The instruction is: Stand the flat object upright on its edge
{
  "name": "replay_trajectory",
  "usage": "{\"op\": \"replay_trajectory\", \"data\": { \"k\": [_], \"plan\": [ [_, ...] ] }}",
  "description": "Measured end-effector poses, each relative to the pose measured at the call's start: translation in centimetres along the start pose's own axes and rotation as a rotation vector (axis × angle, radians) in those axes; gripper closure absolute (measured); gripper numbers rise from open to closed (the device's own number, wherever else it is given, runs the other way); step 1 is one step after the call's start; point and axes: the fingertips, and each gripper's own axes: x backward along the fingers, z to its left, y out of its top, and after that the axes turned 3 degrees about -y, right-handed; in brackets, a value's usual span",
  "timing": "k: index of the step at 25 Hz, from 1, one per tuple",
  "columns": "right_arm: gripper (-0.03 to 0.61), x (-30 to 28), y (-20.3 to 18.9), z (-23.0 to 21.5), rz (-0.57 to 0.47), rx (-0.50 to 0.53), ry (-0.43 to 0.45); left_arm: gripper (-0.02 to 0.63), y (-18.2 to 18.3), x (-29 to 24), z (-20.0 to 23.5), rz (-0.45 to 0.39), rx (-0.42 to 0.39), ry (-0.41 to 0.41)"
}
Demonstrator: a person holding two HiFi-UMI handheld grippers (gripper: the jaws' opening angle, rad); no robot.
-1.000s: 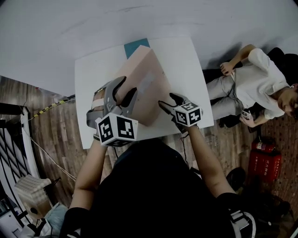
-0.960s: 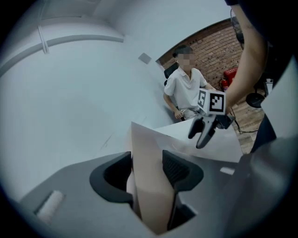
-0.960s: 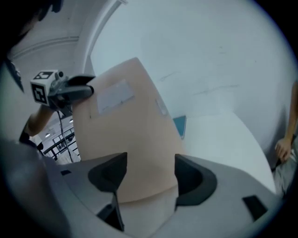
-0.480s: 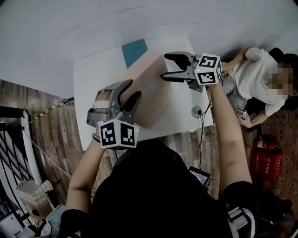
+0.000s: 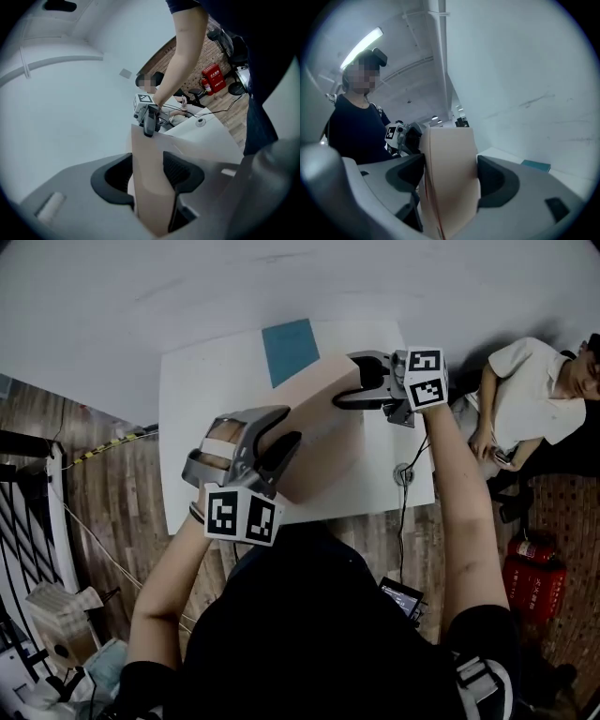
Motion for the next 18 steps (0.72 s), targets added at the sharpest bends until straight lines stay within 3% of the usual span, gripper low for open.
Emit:
{"op": "replay_trajectory", "data": {
  "k": [8,10,13,18],
  "plan": [
    [0.232,0.9,-0.4,0.4,-0.099,0.022,-0.074,0.377,0.0,0.3,0.0,0.021,-0.048,0.016],
    [0.233,1.1,-0.3,0.6,-0.113,0.032,-0.095,0.354,-0.4,0.8,0.4,0.029,-0.018,0.025],
    [0.236,1.6,0.4,0.9,-0.15,0.069,-0.147,0.321,-2.2,2.3,1.7,0.022,0.134,0.062],
    [0.242,2.5,1.6,1.2,-0.213,0.133,-0.25,0.281,-7.4,5.2,3.7,-0.007,0.462,0.151]
  ]
}}
